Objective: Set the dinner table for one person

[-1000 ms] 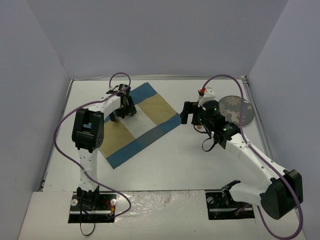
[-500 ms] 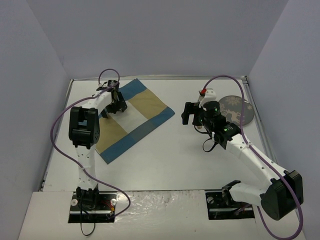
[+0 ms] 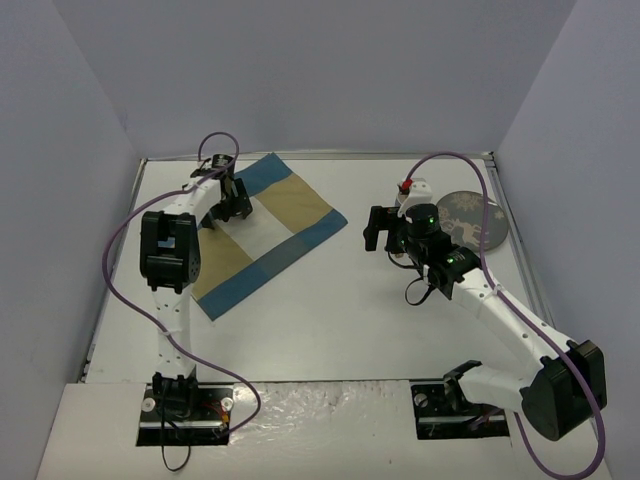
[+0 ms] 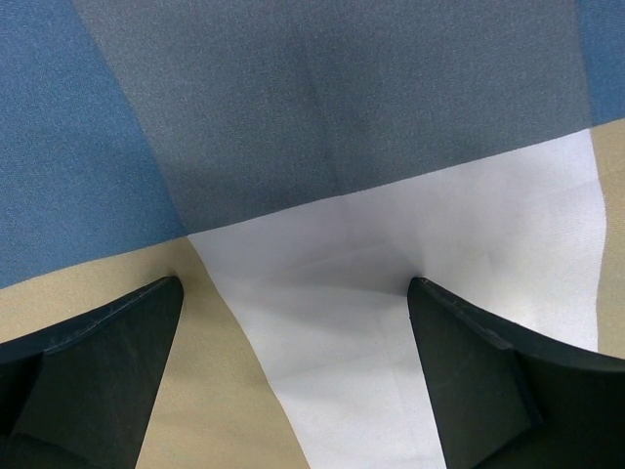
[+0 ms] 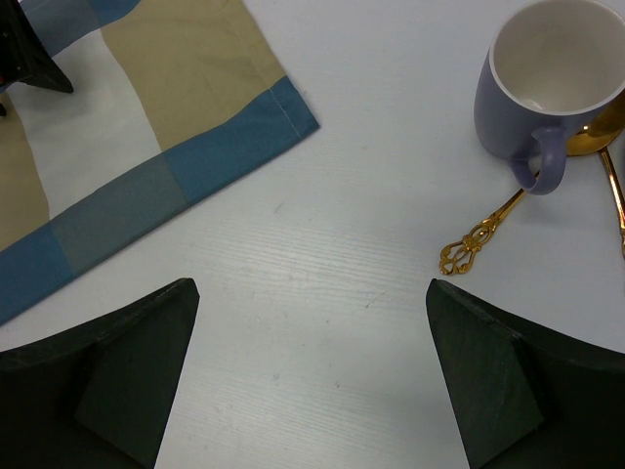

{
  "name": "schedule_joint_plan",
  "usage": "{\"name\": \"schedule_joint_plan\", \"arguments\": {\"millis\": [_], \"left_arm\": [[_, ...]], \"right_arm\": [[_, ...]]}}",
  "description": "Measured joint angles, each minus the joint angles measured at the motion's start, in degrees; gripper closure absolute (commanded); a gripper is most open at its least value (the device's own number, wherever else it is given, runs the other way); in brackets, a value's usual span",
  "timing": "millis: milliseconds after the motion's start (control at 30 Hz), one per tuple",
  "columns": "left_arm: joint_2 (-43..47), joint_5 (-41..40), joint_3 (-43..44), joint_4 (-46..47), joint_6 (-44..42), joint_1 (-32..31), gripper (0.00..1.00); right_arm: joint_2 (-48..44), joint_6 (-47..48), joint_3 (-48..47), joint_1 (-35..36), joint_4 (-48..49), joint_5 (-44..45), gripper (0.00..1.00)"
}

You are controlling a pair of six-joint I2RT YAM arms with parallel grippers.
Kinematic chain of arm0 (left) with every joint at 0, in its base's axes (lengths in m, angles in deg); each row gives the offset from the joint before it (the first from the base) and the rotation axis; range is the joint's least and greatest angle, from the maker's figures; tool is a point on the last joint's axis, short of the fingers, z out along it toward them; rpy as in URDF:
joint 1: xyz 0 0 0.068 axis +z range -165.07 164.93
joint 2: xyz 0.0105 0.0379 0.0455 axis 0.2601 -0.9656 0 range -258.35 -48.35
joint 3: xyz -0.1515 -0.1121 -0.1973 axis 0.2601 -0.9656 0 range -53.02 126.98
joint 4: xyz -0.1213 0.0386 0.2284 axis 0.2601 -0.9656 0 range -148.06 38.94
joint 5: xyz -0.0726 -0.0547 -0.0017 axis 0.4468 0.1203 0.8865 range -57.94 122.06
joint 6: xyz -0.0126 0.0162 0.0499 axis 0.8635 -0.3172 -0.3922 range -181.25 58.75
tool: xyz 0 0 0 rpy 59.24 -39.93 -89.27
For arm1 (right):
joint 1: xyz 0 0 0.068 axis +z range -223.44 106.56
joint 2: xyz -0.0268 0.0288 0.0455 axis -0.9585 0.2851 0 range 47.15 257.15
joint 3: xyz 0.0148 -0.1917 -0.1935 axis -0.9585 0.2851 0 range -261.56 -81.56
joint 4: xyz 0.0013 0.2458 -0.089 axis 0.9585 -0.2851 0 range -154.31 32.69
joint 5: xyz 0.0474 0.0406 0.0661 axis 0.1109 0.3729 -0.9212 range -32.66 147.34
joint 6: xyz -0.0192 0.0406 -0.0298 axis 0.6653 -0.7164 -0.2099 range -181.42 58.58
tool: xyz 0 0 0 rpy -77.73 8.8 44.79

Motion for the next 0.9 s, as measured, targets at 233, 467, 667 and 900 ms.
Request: {"name": "schedule_joint_plan", "arguments": {"millis": [233,467,667,900], "left_arm": [[0.3,0.6,-0.5,0.4,-1.2,0.6,0.03],[2.0,0.7,-3.3,1.9,-1.9,0.9,0.03],[3.5,0.7,-6.2,3.9,-2.6,0.9,0.03],[5.2,0.8,-9.1,5.7,-2.9,0.9,0.03]], "right_arm": [[0.0,-0.2,0.0,0.0,0.0,0.0,0.00],[0.0,-0.5,0.0,0.0,0.0,0.0,0.00],[0.0,-0.9,0.0,0.0,0.0,0.0,0.00],[0.0,-1.3,0.0,-0.1,0.0,0.0,0.00]]}}
